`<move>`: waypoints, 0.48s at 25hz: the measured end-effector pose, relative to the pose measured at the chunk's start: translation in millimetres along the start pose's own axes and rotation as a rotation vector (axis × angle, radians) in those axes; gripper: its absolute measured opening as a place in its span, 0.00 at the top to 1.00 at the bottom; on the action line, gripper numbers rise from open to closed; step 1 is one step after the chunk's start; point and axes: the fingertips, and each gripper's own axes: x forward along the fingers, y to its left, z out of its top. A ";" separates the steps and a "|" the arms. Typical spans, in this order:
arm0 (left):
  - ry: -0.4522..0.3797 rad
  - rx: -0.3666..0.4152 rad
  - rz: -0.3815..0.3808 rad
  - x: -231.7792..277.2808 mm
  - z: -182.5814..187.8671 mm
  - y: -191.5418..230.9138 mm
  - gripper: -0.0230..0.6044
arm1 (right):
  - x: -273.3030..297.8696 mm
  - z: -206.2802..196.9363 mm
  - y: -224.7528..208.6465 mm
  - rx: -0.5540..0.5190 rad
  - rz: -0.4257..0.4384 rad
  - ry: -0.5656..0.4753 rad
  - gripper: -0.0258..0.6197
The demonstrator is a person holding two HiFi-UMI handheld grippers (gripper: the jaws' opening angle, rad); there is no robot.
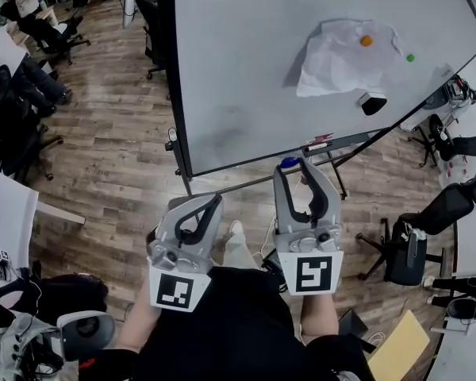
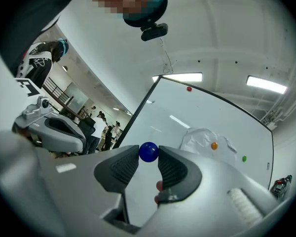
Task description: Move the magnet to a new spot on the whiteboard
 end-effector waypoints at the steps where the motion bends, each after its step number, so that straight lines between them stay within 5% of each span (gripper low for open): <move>1: -0.001 0.000 -0.002 -1.1 -0.1 -0.3 0.96 | -2.2 -0.3 0.8 0.005 -0.003 0.001 0.77; 12: -0.015 -0.001 0.002 -5.0 -0.3 3.9 0.96 | -19.6 -3.4 10.8 0.028 0.029 0.007 0.77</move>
